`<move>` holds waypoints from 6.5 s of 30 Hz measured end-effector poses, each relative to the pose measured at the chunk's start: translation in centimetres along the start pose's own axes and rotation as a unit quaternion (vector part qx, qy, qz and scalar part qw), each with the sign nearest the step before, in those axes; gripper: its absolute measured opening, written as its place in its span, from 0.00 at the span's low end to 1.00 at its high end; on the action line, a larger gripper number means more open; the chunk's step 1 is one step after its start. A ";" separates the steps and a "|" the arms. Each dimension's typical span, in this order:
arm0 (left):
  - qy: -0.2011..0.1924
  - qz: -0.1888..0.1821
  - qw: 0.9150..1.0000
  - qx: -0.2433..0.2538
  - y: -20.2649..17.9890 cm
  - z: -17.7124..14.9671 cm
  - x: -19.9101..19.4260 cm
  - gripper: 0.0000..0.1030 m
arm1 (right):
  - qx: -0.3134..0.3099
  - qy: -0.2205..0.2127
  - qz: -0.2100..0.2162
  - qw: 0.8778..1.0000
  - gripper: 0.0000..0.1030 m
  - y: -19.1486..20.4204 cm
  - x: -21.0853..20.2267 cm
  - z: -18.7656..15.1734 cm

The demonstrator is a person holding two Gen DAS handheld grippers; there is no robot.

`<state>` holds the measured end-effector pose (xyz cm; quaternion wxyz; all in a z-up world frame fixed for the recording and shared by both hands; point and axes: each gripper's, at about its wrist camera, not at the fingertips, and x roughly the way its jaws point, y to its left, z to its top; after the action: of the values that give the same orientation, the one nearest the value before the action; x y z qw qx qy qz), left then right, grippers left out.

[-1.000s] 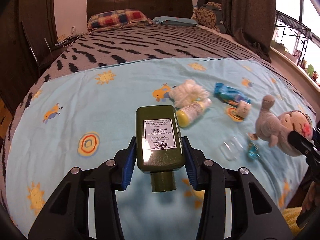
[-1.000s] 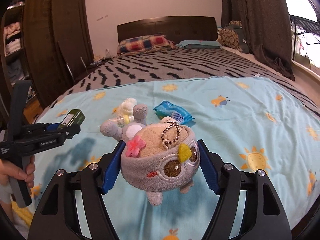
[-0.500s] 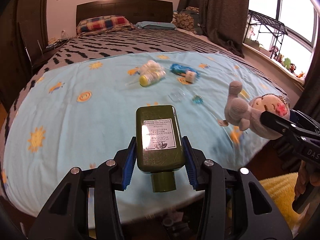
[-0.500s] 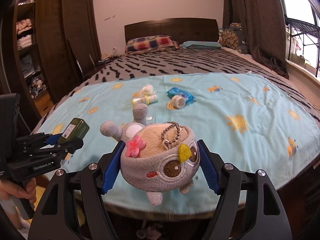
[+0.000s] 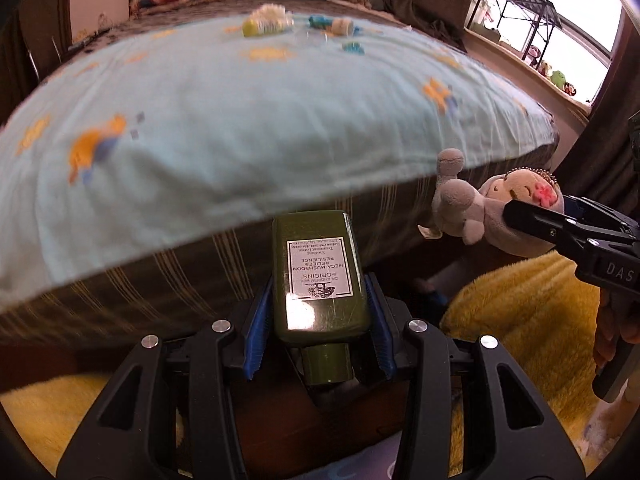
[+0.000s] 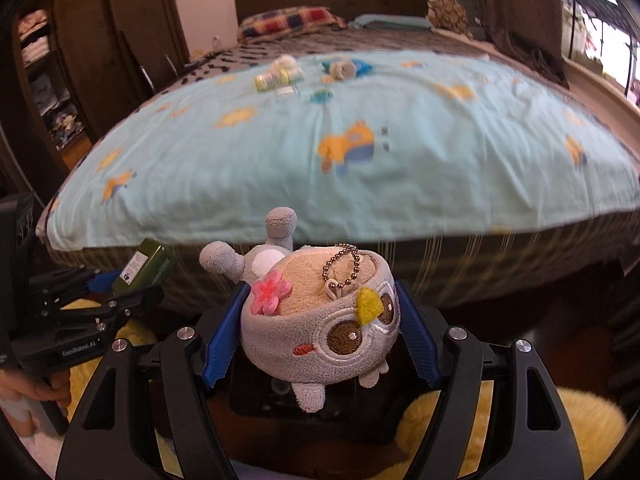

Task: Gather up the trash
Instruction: 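Lower both tools below the bed edge and release the bottle and plush into the bin, then grasp the clear plastic box with the left tool while the right tool grasps the teal charm, then lower both tools below the bed edge and release the box and charm into the bin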

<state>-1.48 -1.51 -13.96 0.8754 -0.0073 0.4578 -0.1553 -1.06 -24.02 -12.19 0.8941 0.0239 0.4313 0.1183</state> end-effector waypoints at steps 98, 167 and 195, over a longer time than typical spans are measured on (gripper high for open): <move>-0.043 0.031 0.999 0.000 4.1 21.4 8.7 0.89 | -0.020 -0.044 -0.022 0.999 0.31 -1.4 13.6 22.0; 0.037 -0.013 0.999 0.017 -1.3 -0.7 5.7 0.38 | 0.021 0.048 0.035 0.998 0.31 0.0 6.2 -1.0; 0.120 -0.012 0.993 0.007 -0.2 -4.1 11.7 0.58 | 0.061 0.101 0.031 0.993 0.58 -1.7 11.8 -3.4</move>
<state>1.37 -4.44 -25.64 0.8119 0.0117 0.5587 -0.1689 3.67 -23.18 -23.58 0.8387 0.0800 0.5248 0.1216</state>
